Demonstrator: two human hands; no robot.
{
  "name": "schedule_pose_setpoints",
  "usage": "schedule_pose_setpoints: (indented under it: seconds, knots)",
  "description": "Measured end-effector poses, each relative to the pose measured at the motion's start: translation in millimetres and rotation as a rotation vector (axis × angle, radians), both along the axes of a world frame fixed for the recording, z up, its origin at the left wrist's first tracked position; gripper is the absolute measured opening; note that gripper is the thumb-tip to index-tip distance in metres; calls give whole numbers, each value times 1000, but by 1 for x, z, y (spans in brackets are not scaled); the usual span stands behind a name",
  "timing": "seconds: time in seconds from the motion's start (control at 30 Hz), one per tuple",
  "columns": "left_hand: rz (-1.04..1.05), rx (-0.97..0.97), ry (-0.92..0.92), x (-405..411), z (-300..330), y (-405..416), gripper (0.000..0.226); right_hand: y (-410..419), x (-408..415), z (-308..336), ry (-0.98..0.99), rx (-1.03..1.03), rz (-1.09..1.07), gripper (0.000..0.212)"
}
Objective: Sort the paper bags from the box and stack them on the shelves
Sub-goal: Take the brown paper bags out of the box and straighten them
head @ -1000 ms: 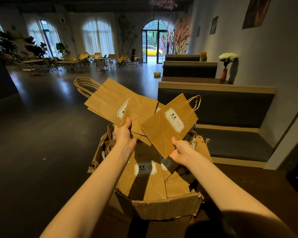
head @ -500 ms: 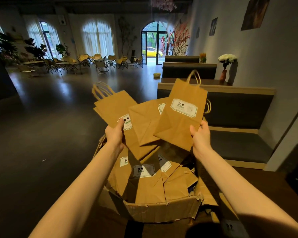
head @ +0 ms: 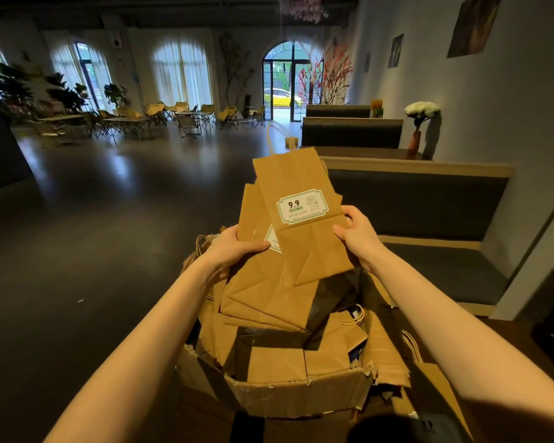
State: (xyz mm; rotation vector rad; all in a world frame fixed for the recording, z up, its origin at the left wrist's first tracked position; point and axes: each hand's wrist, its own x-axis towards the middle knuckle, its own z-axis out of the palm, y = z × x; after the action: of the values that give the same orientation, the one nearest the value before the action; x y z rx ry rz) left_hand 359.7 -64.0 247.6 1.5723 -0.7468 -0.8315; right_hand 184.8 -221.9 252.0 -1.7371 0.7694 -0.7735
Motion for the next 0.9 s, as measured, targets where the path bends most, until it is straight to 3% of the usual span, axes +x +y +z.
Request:
schedule_pose_setpoints:
  seconds: [0.13, 0.2, 0.27, 0.4, 0.57, 0.67, 0.9]
  knots:
    - [220, -176, 76, 3, -10, -2, 45, 7, -2, -14, -154, 206, -39, 36]
    - [313, -234, 154, 4, -17, -4, 46, 13, 1, -21, -204, 394, 33, 39]
    - [356, -244, 191, 1, -21, -6, 43, 20, 6, -29, -182, 446, 107, 44]
    - [341, -273, 97, -15, -30, -8, 32, 35, 18, -44, -168, 377, 168, 63]
    - [259, -356, -117, -24, -42, -4, 47, 42, 29, -46, -103, 266, 185, 52]
    - [212, -355, -244, -23, -42, -6, 39, 39, 36, -41, -101, 119, 58, 45]
    - [200, -254, -398, -18, -71, -8, 34, 48, 37, -58, 136, -84, -25, 59]
